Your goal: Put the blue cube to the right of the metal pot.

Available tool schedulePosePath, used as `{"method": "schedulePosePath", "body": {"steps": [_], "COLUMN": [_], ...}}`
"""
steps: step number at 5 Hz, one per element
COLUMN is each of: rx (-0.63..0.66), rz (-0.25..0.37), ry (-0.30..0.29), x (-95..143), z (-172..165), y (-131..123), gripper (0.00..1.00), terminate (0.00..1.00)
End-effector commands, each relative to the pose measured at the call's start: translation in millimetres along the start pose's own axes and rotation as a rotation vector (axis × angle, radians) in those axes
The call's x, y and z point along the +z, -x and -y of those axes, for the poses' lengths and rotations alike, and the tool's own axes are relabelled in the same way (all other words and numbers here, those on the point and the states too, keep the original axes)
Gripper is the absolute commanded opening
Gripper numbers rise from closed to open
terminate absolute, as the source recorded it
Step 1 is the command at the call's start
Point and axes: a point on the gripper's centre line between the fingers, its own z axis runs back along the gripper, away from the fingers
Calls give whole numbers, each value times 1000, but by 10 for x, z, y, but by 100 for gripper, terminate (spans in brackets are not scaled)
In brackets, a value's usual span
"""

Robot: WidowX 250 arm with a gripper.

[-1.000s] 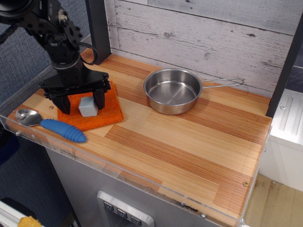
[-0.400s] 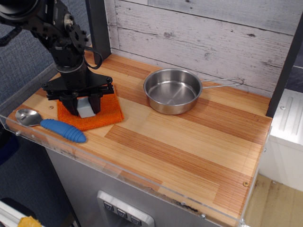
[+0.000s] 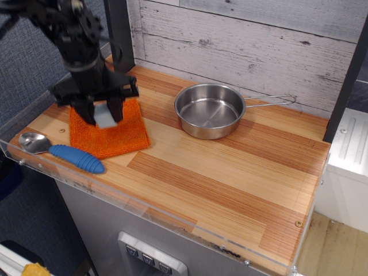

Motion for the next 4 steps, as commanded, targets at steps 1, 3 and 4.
{"method": "schedulePosePath", "body": {"steps": [1, 3, 4], "rx": [-87, -251, -368], "rz": [141, 148, 149], "ry": [73, 166, 192], "x": [572, 764, 742], "z": [400, 1147, 1511], "y": [-192, -37, 121], "gripper": [0, 0, 0], "terminate": [0, 0, 0]}}
